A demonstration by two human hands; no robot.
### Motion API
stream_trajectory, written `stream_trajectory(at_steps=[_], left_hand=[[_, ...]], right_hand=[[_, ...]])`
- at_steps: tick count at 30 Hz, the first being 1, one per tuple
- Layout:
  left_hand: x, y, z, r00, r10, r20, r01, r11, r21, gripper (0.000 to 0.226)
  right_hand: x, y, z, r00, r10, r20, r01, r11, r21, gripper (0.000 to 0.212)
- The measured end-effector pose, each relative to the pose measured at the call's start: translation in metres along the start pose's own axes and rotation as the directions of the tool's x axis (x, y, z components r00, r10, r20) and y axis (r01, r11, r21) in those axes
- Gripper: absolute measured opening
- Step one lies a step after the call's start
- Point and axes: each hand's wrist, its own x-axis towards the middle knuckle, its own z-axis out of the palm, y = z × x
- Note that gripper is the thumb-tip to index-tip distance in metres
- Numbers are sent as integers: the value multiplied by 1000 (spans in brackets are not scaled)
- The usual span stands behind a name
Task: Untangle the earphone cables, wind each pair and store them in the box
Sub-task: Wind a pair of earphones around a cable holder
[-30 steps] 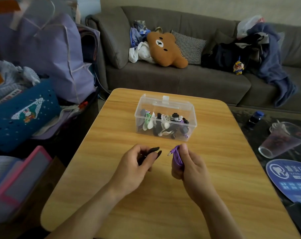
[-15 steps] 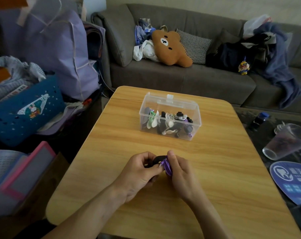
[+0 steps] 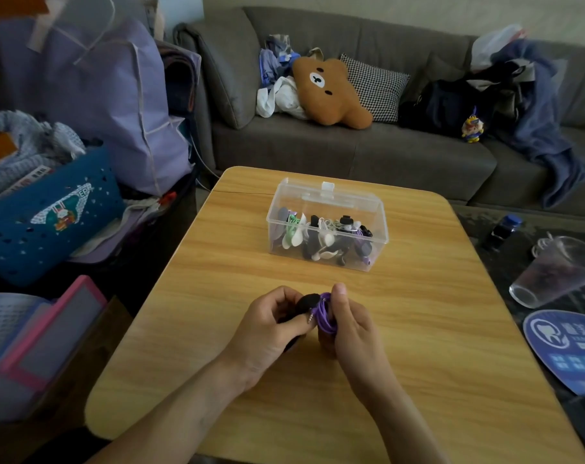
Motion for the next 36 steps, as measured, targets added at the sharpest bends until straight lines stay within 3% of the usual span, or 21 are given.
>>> stream_trajectory(at_steps=[6,13,16,19,21,24,27,30,36], left_hand=[[4,-2,-3,996,88,-30,-82,982,169,20],[5,-6,-5,996,93,-9,-91,985,149,19],[4,-8,-2,999,39,18,-39,999,0,27],[5,-8,2,997,-35,72,53,960,-274,27],[3,-8,3,991,-68,111,110,895,-433,36],[0,-12,6,993,-38,115,91,865,-493,41],[-1,-12,13,1000,-11,14,16,912,-410,46],[-2,-13,15,991,101,-89,-109,991,-83,46],[0,-18,19,948,255,-190,-208,949,237,42]], right_hand=[[2,1,-7,998,65,-1,-65,997,-32,51],[3,5,-7,999,37,-26,-41,985,-165,58],[2,6,-4,999,19,-39,-26,981,-190,61],[2,5,0,998,61,-14,-62,985,-160,57],[1,7,2,997,83,0,-81,966,-245,55],[-1,9,7,998,54,20,-43,928,-371,49],[0,10,7,997,59,49,-37,928,-371,43],[2,11,0,980,160,118,-104,919,-381,26],[-1,-1,-5,929,299,218,-263,948,-178,23]])
